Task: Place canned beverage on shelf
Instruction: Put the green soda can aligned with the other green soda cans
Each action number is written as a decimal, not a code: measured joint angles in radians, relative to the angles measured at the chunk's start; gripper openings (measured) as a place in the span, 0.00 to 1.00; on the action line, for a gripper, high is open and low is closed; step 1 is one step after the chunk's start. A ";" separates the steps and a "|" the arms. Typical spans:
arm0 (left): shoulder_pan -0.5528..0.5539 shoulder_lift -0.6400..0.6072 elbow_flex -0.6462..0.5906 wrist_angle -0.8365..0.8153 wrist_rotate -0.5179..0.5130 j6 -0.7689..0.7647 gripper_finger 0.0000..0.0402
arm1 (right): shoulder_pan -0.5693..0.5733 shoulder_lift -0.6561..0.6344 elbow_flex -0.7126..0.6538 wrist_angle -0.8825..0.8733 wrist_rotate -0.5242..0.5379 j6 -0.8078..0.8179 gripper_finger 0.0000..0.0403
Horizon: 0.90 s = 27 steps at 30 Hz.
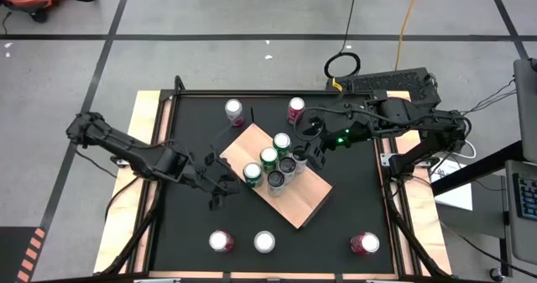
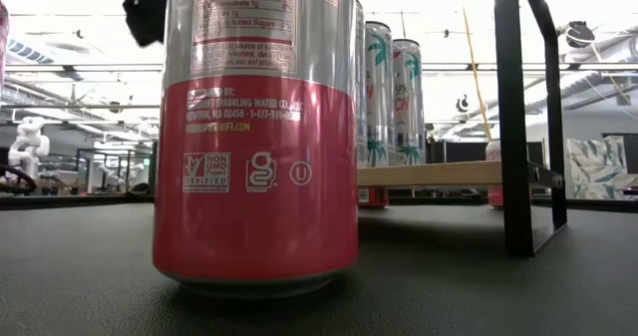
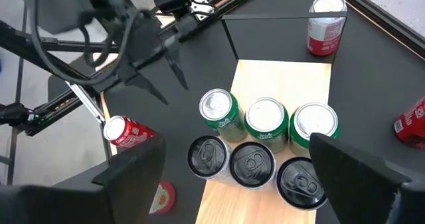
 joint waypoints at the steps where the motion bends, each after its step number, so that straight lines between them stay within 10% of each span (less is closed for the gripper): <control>1: -0.003 0.000 -0.027 0.033 0.002 -0.013 0.48 | 0.000 0.000 0.000 0.000 0.000 -0.005 0.87; 27: 0.016 0.089 -0.127 0.246 -0.052 -0.031 0.46 | -0.003 0.000 0.000 -0.002 0.058 -0.026 0.87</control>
